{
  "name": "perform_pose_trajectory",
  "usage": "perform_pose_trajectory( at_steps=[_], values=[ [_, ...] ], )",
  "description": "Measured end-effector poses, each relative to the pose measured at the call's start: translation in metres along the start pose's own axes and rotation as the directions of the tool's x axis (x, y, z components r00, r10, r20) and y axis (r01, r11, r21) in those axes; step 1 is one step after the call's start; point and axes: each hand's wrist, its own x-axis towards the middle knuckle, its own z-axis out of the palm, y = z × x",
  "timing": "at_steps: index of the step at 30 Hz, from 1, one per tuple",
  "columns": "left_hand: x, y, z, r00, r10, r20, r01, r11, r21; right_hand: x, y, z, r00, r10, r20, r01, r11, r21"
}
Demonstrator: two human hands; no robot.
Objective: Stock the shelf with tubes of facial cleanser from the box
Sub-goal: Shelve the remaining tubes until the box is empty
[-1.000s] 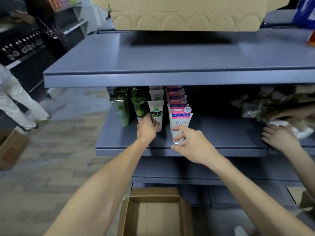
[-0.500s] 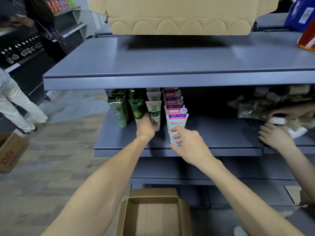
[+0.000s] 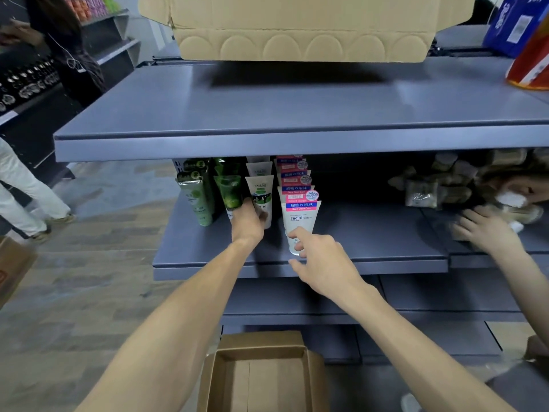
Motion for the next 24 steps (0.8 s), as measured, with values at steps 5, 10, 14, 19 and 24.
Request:
perform_pose_trajectory(
  at_steps=[5, 10, 14, 19, 24],
  values=[
    [0.003, 0.003, 0.004, 1.0, -0.009, -0.01, 0.009, 1.0, -0.001, -0.001, 0.005, 0.001, 1.0, 0.007, -0.001, -0.007, 1.0, -0.008],
    [0.007, 0.007, 0.006, 1.0, 0.005, -0.023, -0.006, 1.0, -0.012, -0.003, 0.011, 0.002, 1.0, 0.02, 0.018, -0.019, 1.0, -0.018],
    [0.011, 0.009, 0.008, 1.0, -0.011, -0.026, 0.011, 1.0, 0.005, -0.004, 0.014, 0.003, 0.999, 0.03, 0.029, -0.03, 1.0, -0.002],
    [0.014, 0.009, 0.011, 0.999, -0.01, -0.034, 0.01, 1.0, 0.017, -0.003, 0.015, 0.005, 0.999, 0.03, 0.026, -0.03, 1.0, 0.001],
    [0.015, 0.008, 0.011, 0.999, 0.005, -0.035, -0.004, 1.0, 0.03, -0.005, 0.013, 0.006, 0.999, 0.031, 0.034, -0.031, 0.999, -0.012]
  ],
)
